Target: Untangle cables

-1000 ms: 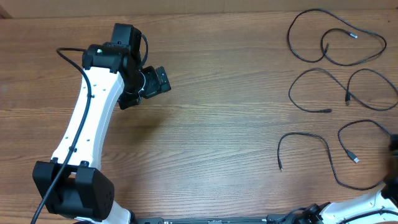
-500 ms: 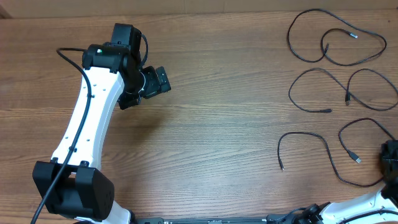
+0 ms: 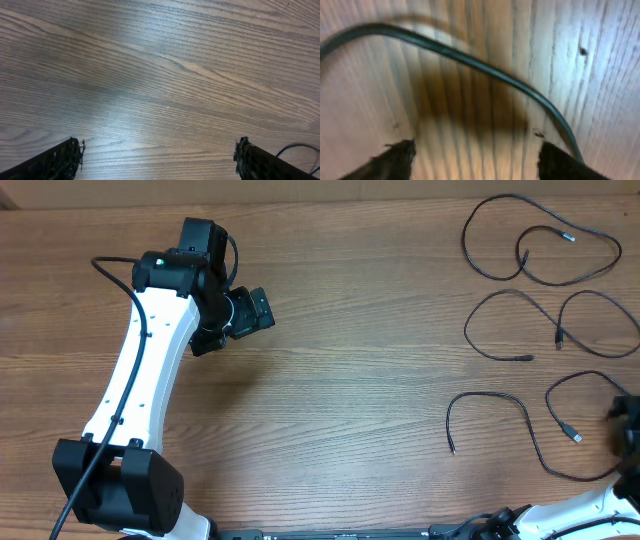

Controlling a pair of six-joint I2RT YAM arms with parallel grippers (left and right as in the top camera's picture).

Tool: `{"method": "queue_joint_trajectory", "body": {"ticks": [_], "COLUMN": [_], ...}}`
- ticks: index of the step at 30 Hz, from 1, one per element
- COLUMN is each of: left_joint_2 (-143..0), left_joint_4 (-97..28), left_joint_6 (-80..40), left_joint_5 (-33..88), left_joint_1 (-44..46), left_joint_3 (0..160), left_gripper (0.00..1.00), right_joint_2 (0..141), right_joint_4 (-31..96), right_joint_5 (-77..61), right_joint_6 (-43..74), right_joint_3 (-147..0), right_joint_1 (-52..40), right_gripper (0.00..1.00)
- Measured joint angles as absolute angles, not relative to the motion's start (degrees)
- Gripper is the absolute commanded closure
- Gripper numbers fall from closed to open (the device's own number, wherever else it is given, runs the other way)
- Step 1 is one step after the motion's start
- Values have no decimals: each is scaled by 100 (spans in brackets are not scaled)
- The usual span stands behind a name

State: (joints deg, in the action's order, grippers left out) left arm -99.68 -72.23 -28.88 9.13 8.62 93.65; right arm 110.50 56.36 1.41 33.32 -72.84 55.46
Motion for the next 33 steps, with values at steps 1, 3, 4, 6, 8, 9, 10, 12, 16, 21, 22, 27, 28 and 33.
{"method": "queue_joint_trajectory", "body": {"ticks": [1, 3, 4, 6, 8, 9, 10, 12, 16, 21, 22, 27, 28, 33], "left_joint_2": [-9968, -9968, -9968, -9968, -9968, -9968, -9968, -9968, -9968, -9968, -9968, -9968, -9968, -9968], "left_joint_4": [-7223, -7223, -7220, -7218, -7196, -7196, -7196, -7199, -7199, -7258, -7255, -7129, -7107, -7105], "left_joint_6": [-2873, -2862, -2851, -2851, -2851, -2851, -2851, -2851, -2851, -2851, -2851, -2851, -2851, -2851], "left_joint_5": [908, 899, 897, 897, 897, 897, 897, 897, 897, 897, 897, 897, 897, 897], "left_joint_1": [862, 862, 862, 862, 862, 862, 862, 862, 862, 862, 862, 862, 862, 862], "left_joint_3": [9365, 9365, 9365, 9365, 9365, 9365, 9365, 9365, 9365, 9365, 9365, 9365, 9365, 9365], "left_gripper": [0, 0, 0, 0, 0, 0, 0, 0, 0, 0, 0, 0, 0, 0], "right_joint_2": [11050, 11043, 11028, 10954, 10777, 10669, 10586, 10484, 10451, 10422, 10383, 9564, 9273, 8464], "right_joint_4": [5817, 6178, 6331, 6619, 6960, 7214, 7476, 7808, 7826, 7542, 7500, 7474, 7476, 7564], "right_joint_5": [117, 80, 58, -27, -242, -349, -423, -523, -552, -537, -510, -425, -381, -43], "right_joint_6": [3326, 3315, 3321, 3317, 3321, 3321, 3326, 3358, 3618, 3903, 3931, 3992, 4001, 4289], "right_joint_3": [-7487, -7937, -8154, -8427, -8556, -8562, -8562, -8541, -8193, -7529, -7452, -7347, -7347, -7196], "right_joint_1": [5546, 5544, 5540, 5535, 5518, 5496, 5459, 5345, 5065, 4943, 4941, 4923, 4888, 4460], "right_gripper": [14, 14, 14, 14, 14, 14, 14, 15, 15, 15, 15, 13, 12, 9]}}
